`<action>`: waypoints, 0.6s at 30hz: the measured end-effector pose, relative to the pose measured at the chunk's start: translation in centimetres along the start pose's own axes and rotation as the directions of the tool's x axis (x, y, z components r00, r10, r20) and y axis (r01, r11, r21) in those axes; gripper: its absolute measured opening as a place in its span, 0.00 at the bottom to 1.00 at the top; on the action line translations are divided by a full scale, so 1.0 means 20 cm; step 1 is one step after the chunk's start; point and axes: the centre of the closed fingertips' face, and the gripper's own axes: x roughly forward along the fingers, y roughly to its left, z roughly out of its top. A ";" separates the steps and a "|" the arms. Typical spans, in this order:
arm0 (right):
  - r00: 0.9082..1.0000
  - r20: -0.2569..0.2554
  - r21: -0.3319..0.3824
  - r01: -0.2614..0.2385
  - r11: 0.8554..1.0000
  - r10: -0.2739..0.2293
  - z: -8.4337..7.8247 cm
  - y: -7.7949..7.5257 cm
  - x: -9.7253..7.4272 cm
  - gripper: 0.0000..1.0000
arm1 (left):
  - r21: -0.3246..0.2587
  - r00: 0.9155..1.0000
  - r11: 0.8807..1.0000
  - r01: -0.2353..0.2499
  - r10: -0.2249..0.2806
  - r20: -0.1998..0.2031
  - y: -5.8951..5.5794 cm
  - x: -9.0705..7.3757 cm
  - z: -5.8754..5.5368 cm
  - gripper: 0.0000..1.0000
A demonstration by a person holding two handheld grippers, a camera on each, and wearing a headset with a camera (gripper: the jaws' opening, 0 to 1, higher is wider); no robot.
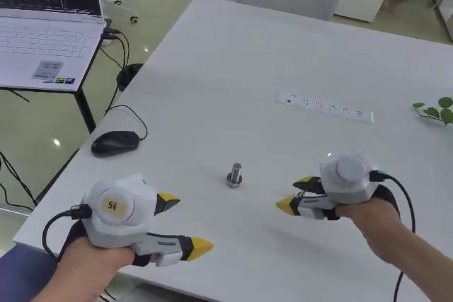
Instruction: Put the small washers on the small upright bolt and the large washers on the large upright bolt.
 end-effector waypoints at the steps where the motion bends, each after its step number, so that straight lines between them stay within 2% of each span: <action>1: 1.000 0.006 0.012 0.006 1.000 -0.006 -0.02 0.00 -0.02 0.43 | 0.000 1.000 1.000 0.002 -0.002 0.001 0.00 0.00 0.00 0.63; 8: 0.997 0.042 0.101 0.053 0.993 -0.058 -0.16 -0.05 -0.18 0.46 | 0.008 1.000 1.000 0.001 -0.001 0.004 0.02 0.00 0.02 0.63; 18: 0.989 0.101 0.205 0.088 0.975 -0.110 -0.27 -0.02 -0.31 0.58 | 0.006 1.000 1.000 0.000 0.000 0.016 0.04 0.02 0.06 0.63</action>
